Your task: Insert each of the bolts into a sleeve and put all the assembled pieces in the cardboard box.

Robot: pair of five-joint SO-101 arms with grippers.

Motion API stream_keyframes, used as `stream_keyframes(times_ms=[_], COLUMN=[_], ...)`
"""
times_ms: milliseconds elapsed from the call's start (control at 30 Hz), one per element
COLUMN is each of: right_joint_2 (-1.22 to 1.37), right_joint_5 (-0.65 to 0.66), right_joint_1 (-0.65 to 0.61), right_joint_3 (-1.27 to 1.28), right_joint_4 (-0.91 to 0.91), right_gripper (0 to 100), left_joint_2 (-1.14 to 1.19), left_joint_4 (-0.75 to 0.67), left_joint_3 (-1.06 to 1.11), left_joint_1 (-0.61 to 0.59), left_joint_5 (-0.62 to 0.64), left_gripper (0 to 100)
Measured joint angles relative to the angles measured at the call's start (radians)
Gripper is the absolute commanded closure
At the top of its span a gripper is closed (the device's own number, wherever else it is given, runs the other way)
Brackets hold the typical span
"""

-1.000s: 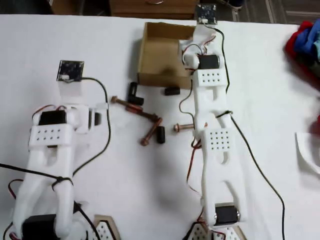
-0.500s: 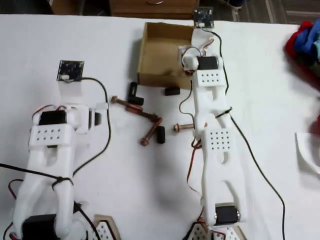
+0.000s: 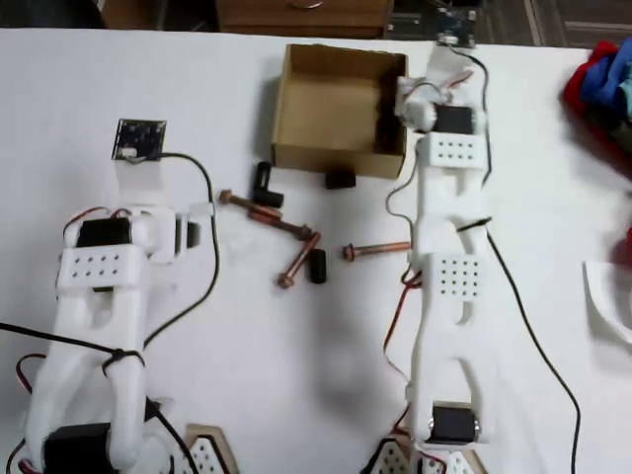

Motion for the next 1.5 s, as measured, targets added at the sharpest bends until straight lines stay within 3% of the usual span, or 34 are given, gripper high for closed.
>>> stream_keyframes(times_ms=[367,600,1133,1500], right_joint_2=[0.147,0.149,0.152,-0.060], right_joint_5=[0.014,0.115,0.126,0.126], right_joint_1=[0.032,-0.002,-0.028,-0.032], right_joint_3=[-0.002,-0.012,-0.092,-0.133], right_joint_4=[-0.060,-0.063,-0.057,0.390], right_gripper=[97.8,97.8,97.8,97.7], left_joint_2=[0.000,0.000,0.000,0.000], left_joint_4=[-0.058,-0.080,-0.081,-0.081], left_joint_3=[0.077,0.081,0.086,0.086], left_joint_1=[0.000,0.000,0.000,0.000], left_joint_5=[0.000,0.000,0.000,0.025], left_gripper=[77,77,77,77])
